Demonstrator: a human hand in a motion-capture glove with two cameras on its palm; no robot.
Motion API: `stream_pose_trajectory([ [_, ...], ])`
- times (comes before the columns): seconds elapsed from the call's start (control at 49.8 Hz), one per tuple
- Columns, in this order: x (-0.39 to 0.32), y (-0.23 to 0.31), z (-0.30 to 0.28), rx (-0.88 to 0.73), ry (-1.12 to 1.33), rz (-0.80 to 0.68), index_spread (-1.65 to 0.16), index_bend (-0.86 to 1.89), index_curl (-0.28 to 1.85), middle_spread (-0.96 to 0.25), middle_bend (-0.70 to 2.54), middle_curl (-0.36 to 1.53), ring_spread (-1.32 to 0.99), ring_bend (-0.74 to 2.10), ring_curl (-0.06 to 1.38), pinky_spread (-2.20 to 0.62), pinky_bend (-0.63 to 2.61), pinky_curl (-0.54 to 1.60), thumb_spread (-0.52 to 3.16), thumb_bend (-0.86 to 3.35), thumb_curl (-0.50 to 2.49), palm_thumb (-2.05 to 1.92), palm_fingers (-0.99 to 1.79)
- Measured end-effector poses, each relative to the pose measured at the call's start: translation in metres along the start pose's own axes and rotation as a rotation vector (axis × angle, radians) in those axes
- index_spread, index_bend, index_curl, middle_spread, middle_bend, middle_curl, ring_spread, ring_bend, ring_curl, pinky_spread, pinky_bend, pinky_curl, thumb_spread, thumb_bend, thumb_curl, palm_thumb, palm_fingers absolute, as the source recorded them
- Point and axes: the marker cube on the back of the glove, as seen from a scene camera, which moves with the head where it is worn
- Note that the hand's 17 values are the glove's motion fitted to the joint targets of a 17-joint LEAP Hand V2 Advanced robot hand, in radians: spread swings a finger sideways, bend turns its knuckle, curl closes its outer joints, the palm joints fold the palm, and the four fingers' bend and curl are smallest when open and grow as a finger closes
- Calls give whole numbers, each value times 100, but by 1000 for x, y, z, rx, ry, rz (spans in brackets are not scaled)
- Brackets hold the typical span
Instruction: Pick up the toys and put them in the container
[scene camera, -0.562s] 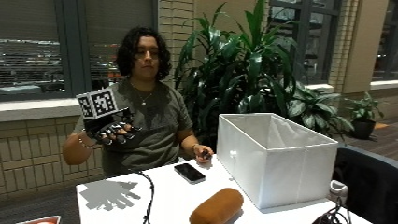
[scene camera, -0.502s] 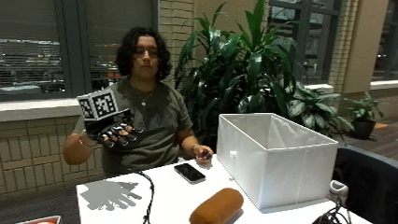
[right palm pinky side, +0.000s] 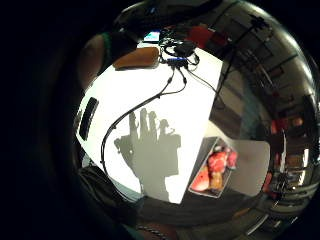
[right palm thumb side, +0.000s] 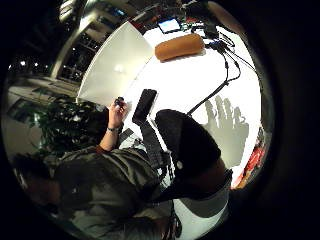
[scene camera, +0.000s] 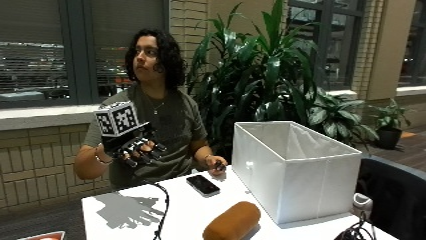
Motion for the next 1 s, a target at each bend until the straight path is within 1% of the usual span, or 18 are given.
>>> stream_pose_trajectory([
  [0.04,-6,10,5,6,-17,-2,-34,17,15,-13,28,22,-22,43,15,-1,61,26,131,-2,12,-4,16],
  [0.221,-7,9,13,-7,-33,6,-35,18,19,-13,28,25,-23,45,17,-1,62,28,135,-3,14,-4,17],
  [0.321,-12,1,16,-5,-37,-4,-36,18,21,-14,28,26,-24,46,17,-1,63,29,137,-3,15,-4,17],
  [0.421,-20,-18,19,8,-40,-31,-36,16,22,-14,26,27,-25,50,19,-2,66,30,139,-2,16,-3,20],
  [0.602,-46,-82,39,33,-101,-135,-37,16,23,-16,27,29,-28,62,22,-5,69,31,144,0,19,1,30],
  [0.682,-61,-122,55,51,-101,-187,-37,18,24,-18,30,31,-31,66,23,-8,68,31,148,2,21,5,39],
  [0.783,-78,-170,79,47,-78,-222,-37,18,25,-21,34,33,-34,71,25,-11,65,31,152,5,22,9,43],
  [0.883,-90,-217,108,-28,-58,-221,-38,19,27,-24,36,35,-36,73,26,-14,64,31,153,6,25,13,45],
  [1.003,-97,-258,151,-135,67,-229,-37,20,30,-26,35,36,-38,68,26,-15,65,32,146,3,25,12,37],
])
